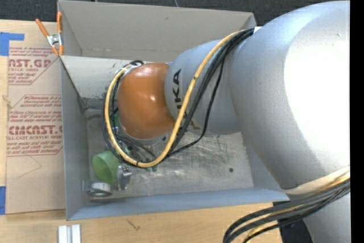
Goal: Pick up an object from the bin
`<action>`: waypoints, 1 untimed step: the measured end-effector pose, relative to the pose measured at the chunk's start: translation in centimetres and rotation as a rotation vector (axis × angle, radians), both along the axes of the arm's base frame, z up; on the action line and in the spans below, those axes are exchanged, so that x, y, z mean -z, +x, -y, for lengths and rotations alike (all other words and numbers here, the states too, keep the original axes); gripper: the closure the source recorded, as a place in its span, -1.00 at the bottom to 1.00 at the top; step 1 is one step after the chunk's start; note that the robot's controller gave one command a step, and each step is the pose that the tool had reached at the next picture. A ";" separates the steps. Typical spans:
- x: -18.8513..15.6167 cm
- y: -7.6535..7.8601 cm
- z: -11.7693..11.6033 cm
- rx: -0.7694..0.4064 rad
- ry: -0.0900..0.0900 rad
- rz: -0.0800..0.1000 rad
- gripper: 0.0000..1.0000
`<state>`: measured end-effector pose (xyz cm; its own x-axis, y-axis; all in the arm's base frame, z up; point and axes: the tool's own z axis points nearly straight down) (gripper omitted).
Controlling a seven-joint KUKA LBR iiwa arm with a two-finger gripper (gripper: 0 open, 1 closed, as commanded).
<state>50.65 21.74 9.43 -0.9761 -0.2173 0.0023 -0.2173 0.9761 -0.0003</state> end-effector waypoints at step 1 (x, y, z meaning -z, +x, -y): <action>-0.1 0.1 0.0 0.000 0.001 0.001 1.00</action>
Offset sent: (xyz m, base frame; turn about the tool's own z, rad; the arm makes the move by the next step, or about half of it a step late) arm 0.0000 0.0000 0.0000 0.0000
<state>50.70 21.73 9.57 -0.9762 -0.2169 0.0008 -0.2169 0.9762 -0.0001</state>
